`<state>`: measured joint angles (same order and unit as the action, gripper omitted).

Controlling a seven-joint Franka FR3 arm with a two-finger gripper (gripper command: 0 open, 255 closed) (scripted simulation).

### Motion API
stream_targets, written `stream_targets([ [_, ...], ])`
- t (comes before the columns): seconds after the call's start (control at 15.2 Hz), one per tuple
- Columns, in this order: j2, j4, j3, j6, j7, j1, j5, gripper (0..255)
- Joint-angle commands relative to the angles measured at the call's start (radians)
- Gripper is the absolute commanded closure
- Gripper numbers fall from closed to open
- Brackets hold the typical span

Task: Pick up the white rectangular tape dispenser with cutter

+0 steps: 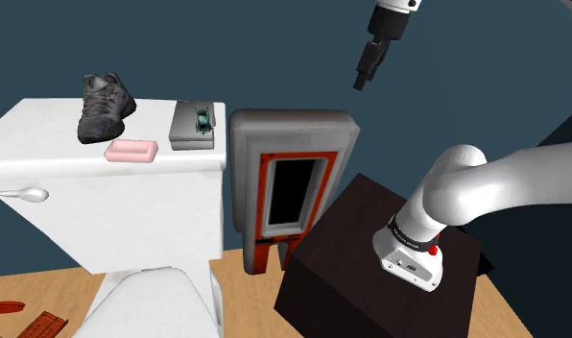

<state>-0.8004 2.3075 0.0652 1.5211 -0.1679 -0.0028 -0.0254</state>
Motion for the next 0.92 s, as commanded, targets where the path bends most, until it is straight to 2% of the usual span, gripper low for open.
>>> stream_targets([
  [0.0,0.000,0.000,0.000,0.000,0.000,0.000,0.000,0],
  [0.46,0.152,-0.063,-0.114,0.108,0.121,0.046,-0.085,0],
  [0.86,0.310,-0.162,-0.205,0.188,0.220,0.076,-0.127,0],
])
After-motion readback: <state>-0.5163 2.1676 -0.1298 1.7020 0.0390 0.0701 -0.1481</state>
